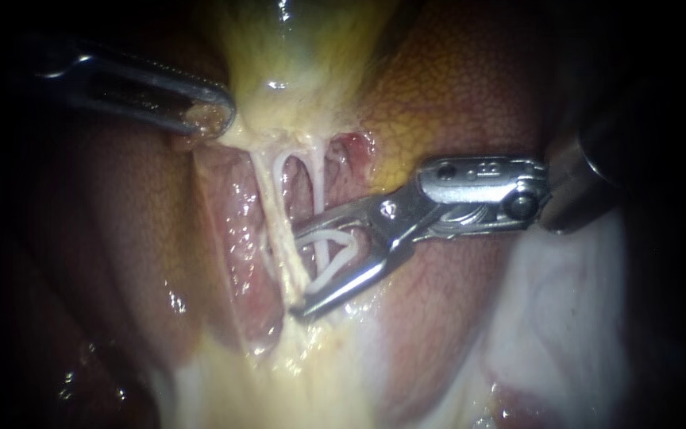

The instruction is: Clipping first clip left tube

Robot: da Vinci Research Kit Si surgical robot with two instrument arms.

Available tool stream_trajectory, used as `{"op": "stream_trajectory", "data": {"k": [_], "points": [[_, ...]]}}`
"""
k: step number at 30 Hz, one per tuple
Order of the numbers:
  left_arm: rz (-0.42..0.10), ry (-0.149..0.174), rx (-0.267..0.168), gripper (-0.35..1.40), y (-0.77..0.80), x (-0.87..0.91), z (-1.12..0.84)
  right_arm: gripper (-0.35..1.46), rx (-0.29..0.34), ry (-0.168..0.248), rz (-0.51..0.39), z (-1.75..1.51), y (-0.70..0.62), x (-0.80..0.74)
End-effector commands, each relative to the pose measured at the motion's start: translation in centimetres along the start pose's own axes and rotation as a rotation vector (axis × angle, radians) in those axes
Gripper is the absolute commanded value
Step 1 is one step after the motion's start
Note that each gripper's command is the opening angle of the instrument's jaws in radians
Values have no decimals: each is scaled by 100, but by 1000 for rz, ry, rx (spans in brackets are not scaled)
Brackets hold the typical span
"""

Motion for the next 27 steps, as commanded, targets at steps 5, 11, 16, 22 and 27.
{"op": "stream_trajectory", "data": {"k": [5,11,16,22,27], "points": [[0,0,0,-35,0,0,0,53,48,44,2,10,-11,4],[0,0,0,-35,0,0,0,52,101,65,-5,20,-28,10],[0,0,0,-35,0,0,0,49,129,60,-9,25,-40,12],[0,0,1,-35,0,0,-1,44,130,59,7,29,-45,12],[0,0,1,-35,0,0,-1,31,139,51,30,33,-49,12]]}}
